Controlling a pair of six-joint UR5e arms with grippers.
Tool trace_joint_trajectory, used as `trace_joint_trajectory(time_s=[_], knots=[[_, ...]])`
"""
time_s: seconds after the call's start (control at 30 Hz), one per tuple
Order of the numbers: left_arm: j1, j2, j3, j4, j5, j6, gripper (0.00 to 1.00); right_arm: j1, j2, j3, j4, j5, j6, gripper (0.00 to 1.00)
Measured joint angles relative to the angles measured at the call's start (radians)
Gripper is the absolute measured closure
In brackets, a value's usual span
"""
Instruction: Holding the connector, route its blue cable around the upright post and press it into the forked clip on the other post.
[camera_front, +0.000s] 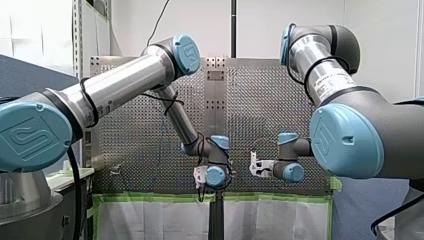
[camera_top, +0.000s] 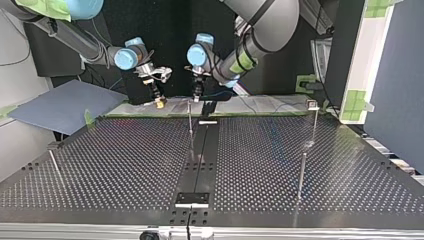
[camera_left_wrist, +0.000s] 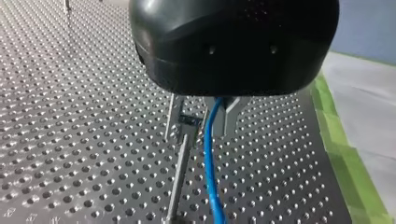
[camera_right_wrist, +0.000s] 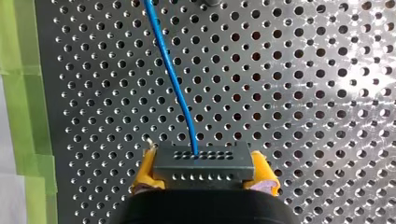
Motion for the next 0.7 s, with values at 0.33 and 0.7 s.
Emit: trace_joint_trajectory(time_s=[0.33, 0.7], knots=[[0.015, 0.009, 0.007, -0.027, 0.001, -0.001, 1.00, -0.007, 0.001, 0.000, 0.001, 0.017, 0.003, 1.00], [0.026, 0.009, 0.015, -0.022, 0.005, -0.001, 0.97, -0.018, 0.001, 0.000, 0.000, 0.046, 0.004, 1.00]])
